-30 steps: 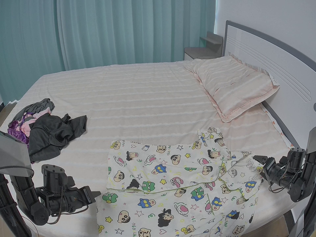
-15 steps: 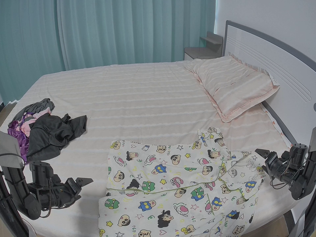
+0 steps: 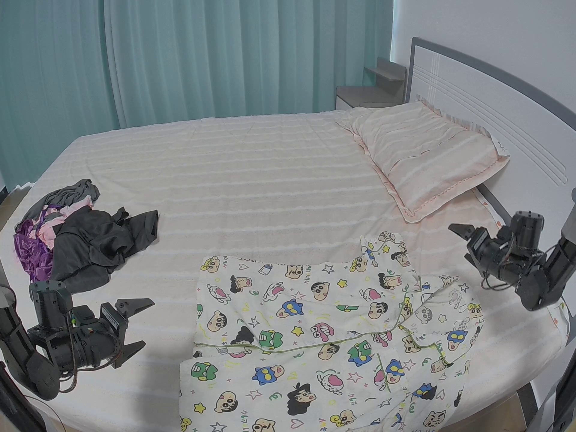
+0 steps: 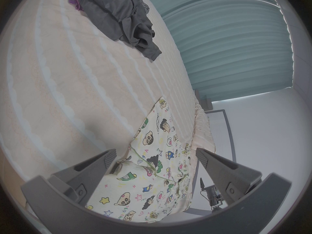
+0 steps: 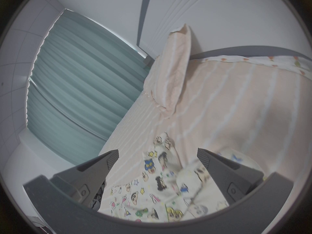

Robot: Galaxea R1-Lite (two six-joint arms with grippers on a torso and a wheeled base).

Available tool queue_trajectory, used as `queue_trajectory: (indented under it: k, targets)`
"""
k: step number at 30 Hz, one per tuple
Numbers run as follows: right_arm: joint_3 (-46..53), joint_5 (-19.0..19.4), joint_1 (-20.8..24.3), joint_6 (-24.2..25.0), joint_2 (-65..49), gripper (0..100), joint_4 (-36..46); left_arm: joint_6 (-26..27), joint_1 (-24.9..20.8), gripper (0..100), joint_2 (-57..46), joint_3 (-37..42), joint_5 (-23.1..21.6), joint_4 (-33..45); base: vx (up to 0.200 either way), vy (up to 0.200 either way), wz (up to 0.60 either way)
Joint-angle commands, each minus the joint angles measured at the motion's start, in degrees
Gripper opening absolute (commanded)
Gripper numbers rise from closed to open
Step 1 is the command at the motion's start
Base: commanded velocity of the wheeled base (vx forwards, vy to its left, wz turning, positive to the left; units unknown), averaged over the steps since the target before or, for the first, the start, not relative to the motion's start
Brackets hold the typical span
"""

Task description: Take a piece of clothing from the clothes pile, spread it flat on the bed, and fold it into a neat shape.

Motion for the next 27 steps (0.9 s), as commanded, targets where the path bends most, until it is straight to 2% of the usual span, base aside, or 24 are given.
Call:
queue_trajectory:
  k: [1,6,7,16,21,27]
  targets:
    - [-23.27,0.52,2.70,-6.24,14.34,100,13.47,-4.32,0.24,100,-2.98,0.90,-1.44,0.20,0.000,0.000,0.00]
    - [-29.60,0.61,5.07,-7.56,18.39,100,18.65,-5.47,0.07,100,-2.63,0.99,-1.53,0.11,0.000,0.000,0.00]
    - [-33.03,0.61,5.78,-7.91,20.23,100,21.73,-5.82,0.07,100,-2.63,0.99,-1.44,0.11,0.000,0.000,0.00]
    - [-46.04,0.35,6.57,-10.63,23.92,100,33.68,-7.49,0.24,100,-3.16,0.90,-1.18,0.02,0.000,0.000,0.00]
    - [-48.15,0.43,7.62,-13.36,26.56,100,35.18,-7.58,0.07,100,-3.25,0.90,-0.91,0.11,0.000,0.000,0.00]
    - [-49.64,0.52,7.88,-13.80,28.14,100,35.44,-7.75,0.16,100,-3.69,0.99,-0.74,0.29,0.000,0.000,0.00]
